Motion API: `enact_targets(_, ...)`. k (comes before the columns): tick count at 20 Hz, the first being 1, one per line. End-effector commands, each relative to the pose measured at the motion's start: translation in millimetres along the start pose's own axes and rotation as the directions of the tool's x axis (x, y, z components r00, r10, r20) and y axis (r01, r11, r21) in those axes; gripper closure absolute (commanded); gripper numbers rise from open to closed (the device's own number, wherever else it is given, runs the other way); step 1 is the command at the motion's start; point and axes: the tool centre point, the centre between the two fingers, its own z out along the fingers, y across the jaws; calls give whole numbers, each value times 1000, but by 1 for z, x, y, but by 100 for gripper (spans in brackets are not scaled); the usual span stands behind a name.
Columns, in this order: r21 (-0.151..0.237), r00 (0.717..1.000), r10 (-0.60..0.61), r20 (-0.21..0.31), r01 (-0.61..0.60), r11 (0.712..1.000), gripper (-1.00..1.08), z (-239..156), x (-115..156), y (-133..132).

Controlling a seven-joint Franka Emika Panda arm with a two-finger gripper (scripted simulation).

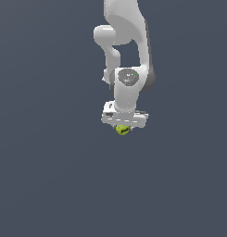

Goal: Pick up the object and move it to a goal position.

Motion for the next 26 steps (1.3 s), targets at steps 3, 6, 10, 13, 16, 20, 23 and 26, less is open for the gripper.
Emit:
enact_targets(3, 1, 1000, 1, -2, -1, 1000, 108, -37, -13, 27)
enact_targets(6, 2, 1000, 1, -2, -1, 1000, 108, -62, -22, 46)
enact_targets(10, 2, 1000, 1, -2, -1, 1000, 108, -94, -33, 70)
enact_targets(13, 3, 1000, 1, -2, -1, 1000, 108, -114, -40, 86)
enact_targets(16, 3, 1000, 1, -2, -1, 1000, 108, -132, -45, 99)
enact_targets(20, 2, 1000, 1, -2, -1, 1000, 108, -149, -50, 112)
enact_targets(23, 1, 1000, 1, -2, -1, 1000, 108, -157, -52, 118)
enact_targets(26, 1, 1000, 1, -2, -1, 1000, 108, -161, -52, 120)
